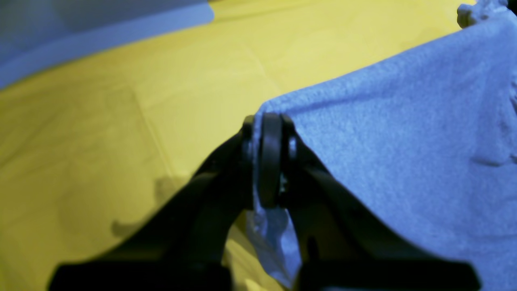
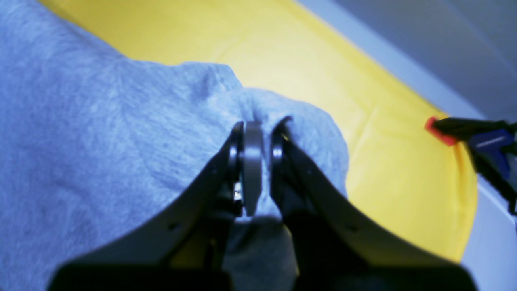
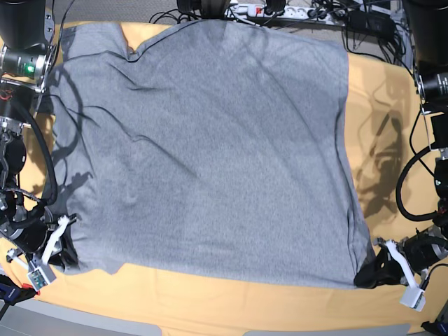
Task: Layout the t-shirt on the table in an organized manner, then fold the t-shirt properly
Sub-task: 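Drag both held hem corners toward the robot to spread the shirt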
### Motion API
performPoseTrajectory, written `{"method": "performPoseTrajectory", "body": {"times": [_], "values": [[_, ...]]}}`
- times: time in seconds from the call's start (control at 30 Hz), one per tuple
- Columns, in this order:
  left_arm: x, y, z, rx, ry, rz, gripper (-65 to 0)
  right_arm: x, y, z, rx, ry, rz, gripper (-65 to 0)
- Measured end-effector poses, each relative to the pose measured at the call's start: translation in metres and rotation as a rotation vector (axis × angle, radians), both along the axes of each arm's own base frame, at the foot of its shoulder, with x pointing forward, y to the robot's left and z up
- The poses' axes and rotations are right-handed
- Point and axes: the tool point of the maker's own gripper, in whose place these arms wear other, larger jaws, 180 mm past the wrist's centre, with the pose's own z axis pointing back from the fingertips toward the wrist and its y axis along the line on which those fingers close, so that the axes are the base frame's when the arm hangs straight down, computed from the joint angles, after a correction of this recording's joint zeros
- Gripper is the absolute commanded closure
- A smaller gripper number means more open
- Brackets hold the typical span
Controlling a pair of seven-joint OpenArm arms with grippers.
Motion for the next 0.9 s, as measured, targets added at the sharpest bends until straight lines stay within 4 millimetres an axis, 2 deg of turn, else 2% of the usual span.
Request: {"method": "performPoseTrajectory", "body": {"times": [0.17,0.37,0.67,0.9], "values": [[0.002,0.0,0.007,-0.004,-0.017,0.0,0.0,0.006,-0.007,0.008,-0.035,-0.036,-0.029,0.0],[0.004,0.002,0.006,0.016,-0.026,0.013,0.0,0.012,-0.027,0.012,-0.065,-0.063,-0.144,0.0],[0.017,0.02,0.003,0.05,-0.028,0.134,0.0,0.014,-0.027,0.016,-0.058,-0.079,-0.148,0.0],[0.018,0.022,0.004,0.046,-0.036,0.149,0.0,0.023,-0.033,0.039,-0.05,-0.131,-0.191,0.0]]}}
